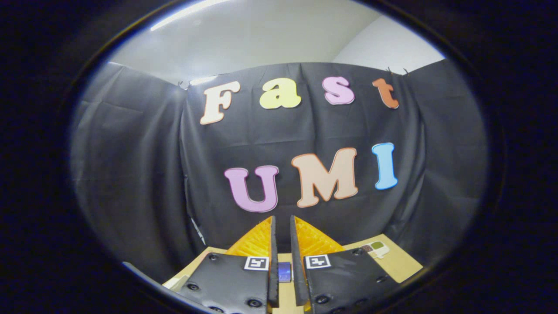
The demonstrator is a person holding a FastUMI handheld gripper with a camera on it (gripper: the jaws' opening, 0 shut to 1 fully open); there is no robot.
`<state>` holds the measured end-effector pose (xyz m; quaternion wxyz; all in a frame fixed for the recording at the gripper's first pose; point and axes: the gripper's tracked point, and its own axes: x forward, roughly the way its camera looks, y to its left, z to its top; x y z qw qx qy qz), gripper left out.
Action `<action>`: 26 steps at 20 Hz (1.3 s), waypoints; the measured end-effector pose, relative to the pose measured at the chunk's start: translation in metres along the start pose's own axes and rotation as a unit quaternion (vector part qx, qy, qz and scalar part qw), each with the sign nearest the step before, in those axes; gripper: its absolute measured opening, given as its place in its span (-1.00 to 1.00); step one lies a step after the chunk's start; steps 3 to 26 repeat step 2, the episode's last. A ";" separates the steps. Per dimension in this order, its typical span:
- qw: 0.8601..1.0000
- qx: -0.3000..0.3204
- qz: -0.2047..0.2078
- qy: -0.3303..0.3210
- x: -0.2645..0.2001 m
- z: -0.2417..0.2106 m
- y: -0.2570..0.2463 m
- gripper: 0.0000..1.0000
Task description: Open the storage box then place both shoes into the box .Put the left shoe in first, then the right shoe, with the right side of both shoes facing outward in a uniform manner.
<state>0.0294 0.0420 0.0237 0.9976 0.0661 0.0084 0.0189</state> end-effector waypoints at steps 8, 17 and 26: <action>1.000 -0.005 -0.006 -0.013 0.004 0.007 -0.011 -0.67; 1.000 -0.005 -0.006 -0.013 0.004 0.007 -0.011 -0.67; 1.000 -0.005 -0.006 -0.013 0.004 0.007 -0.011 -0.67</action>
